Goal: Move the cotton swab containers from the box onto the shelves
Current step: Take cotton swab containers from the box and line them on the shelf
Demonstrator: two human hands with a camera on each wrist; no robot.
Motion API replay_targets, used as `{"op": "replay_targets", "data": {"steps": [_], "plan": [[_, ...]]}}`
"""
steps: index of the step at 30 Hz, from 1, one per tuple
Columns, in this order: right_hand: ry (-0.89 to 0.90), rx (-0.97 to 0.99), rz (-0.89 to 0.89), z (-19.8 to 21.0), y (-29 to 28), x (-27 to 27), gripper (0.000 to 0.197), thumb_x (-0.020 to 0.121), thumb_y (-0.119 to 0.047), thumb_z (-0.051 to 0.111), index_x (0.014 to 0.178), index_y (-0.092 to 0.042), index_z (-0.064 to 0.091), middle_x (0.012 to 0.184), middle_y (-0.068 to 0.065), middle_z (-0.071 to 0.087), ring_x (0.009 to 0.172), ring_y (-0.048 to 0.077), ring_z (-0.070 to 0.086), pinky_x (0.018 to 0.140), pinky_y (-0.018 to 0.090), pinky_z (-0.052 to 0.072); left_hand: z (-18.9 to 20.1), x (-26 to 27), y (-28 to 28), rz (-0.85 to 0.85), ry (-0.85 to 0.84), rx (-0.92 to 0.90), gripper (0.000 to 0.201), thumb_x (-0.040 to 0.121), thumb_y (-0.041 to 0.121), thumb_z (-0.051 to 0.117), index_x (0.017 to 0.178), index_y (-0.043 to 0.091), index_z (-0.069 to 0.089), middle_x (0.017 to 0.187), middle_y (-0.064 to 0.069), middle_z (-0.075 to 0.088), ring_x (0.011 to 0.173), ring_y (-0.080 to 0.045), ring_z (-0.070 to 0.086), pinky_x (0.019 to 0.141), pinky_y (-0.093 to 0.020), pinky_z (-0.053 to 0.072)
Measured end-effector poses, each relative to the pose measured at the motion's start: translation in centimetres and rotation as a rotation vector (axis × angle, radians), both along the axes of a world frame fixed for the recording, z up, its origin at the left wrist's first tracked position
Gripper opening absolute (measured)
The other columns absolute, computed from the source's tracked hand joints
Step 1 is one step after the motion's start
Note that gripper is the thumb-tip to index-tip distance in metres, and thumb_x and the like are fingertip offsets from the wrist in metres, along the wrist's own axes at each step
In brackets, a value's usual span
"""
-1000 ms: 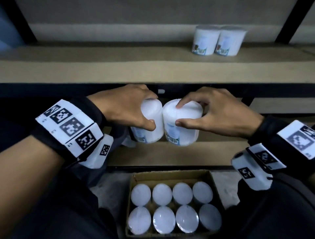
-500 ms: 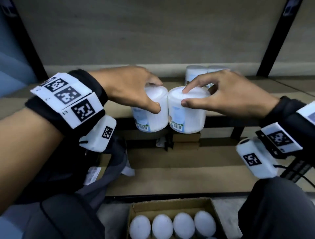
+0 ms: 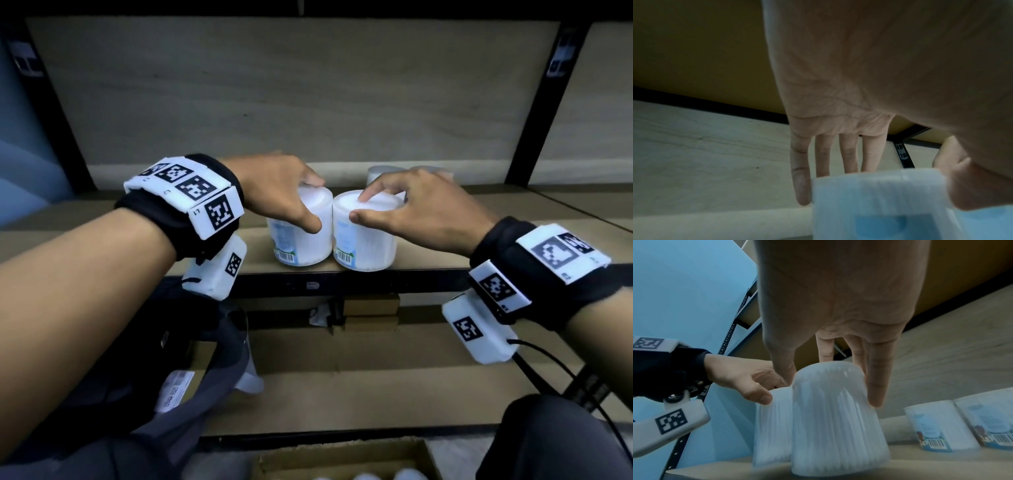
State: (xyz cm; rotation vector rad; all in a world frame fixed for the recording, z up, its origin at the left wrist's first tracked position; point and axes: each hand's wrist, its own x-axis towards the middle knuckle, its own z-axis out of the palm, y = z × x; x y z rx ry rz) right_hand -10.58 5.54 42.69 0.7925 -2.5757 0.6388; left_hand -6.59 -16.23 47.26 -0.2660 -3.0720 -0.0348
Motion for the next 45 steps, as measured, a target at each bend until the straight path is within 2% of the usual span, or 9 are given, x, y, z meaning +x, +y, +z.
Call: {"op": "replay_targets", "data": {"steps": [4, 7, 14, 20, 24, 27, 33, 40, 45], "plan": [[-0.027, 0.000, -0.012, -0.6, -0.3, -0.9, 0.038, 0.077, -0.067, 0.063, 0.102, -0.039, 0.069, 0.101, -0.024, 0.055, 0.100, 0.001, 0.045, 0.081, 0.020, 0.032, -0.2, -1.1, -0.2, 0.017, -0.037, 0.017, 0.066, 0.063, 0.053, 0.069, 0.124, 0.029, 0.063, 0.123, 0.012, 0.064, 0.112, -0.015, 0.060, 0.098, -0.036, 0.050], [-0.036, -0.011, -0.011, -0.7, -0.5, -1.5, 0.040, 0.076, -0.069, 0.061, 0.102, -0.040, 0.068, 0.112, -0.021, 0.061, 0.110, 0.004, 0.049, 0.082, 0.022, 0.033, -0.4, -2.0, -0.4, 0.009, -0.055, 0.020, 0.069, 0.069, 0.048, 0.072, 0.133, 0.028, 0.058, 0.130, 0.011, 0.060, 0.118, -0.013, 0.057, 0.102, -0.034, 0.047], [-0.041, -0.004, -0.007, -1.2, -0.7, -2.7, 0.043, 0.075, -0.072, 0.060, 0.103, -0.040, 0.068, 0.117, -0.019, 0.064, 0.116, 0.009, 0.050, 0.082, 0.025, 0.036, -1.4, -3.0, -0.7, 0.020, -0.064, -0.007, 0.097, 0.050, 0.067, 0.059, 0.140, 0.033, 0.050, 0.136, 0.013, 0.055, 0.119, -0.012, 0.055, 0.102, -0.033, 0.046], [-0.061, 0.003, -0.022, -1.8, -1.0, -3.2, 0.046, 0.073, -0.075, 0.057, 0.102, -0.041, 0.067, 0.116, -0.019, 0.064, 0.113, 0.008, 0.052, 0.084, 0.027, 0.040, -2.0, -3.2, -0.9, 0.019, -0.065, 0.025, 0.089, 0.052, 0.065, 0.057, 0.137, 0.036, 0.051, 0.130, 0.013, 0.059, 0.113, -0.014, 0.058, 0.099, -0.036, 0.049], [-0.105, 0.041, -0.047, -1.5, -1.1, -2.9, 0.045, 0.075, -0.074, 0.056, 0.106, -0.041, 0.065, 0.122, -0.015, 0.062, 0.119, 0.012, 0.050, 0.086, 0.029, 0.040, -2.2, -3.3, -1.4, 0.003, -0.031, 0.025, 0.087, 0.066, 0.057, 0.063, 0.146, 0.032, 0.040, 0.146, 0.009, 0.045, 0.129, -0.015, 0.046, 0.107, -0.037, 0.041], [-0.081, 0.109, -0.063, -0.6, -1.2, -2.6, 0.049, 0.072, -0.075, 0.059, 0.107, -0.041, 0.066, 0.117, -0.013, 0.062, 0.116, 0.013, 0.051, 0.085, 0.031, 0.044, -2.0, -3.1, -1.9, -0.030, 0.009, 0.030, 0.079, 0.072, 0.052, 0.068, 0.144, 0.032, 0.043, 0.145, 0.011, 0.043, 0.130, -0.014, 0.044, 0.108, -0.037, 0.040], [-0.004, 0.171, -0.025, 0.7, -1.7, -1.9, 0.031, 0.073, -0.042, 0.075, 0.103, -0.038, 0.070, 0.098, -0.016, 0.064, 0.102, 0.006, 0.056, 0.080, 0.027, 0.048, -1.2, -2.2, -1.7, -0.109, 0.063, 0.029, 0.046, 0.076, 0.043, 0.071, 0.121, 0.036, 0.061, 0.116, 0.016, 0.058, 0.103, -0.007, 0.054, 0.094, -0.031, 0.048], [0.052, 0.229, 0.006, 0.7, -2.2, -1.6, 0.034, 0.077, -0.015, 0.072, 0.103, -0.037, 0.073, 0.089, -0.014, 0.065, 0.088, 0.003, 0.055, 0.080, 0.023, 0.050, -1.2, -2.3, -1.6, -0.125, 0.054, -0.039, 0.048, 0.079, 0.039, 0.072, 0.126, 0.038, 0.062, 0.122, 0.020, 0.063, 0.100, -0.004, 0.055, 0.093, -0.031, 0.050], [0.055, 0.215, 0.000, 0.4, -2.5, -2.4, 0.036, 0.077, -0.012, 0.076, 0.103, -0.037, 0.074, 0.086, -0.014, 0.063, 0.086, 0.003, 0.056, 0.079, 0.021, 0.049, -1.1, -3.0, -1.6, -0.127, 0.062, -0.037, 0.047, 0.080, 0.034, 0.073, 0.126, 0.037, 0.063, 0.121, 0.020, 0.065, 0.098, -0.003, 0.057, 0.091, -0.029, 0.050]]}}
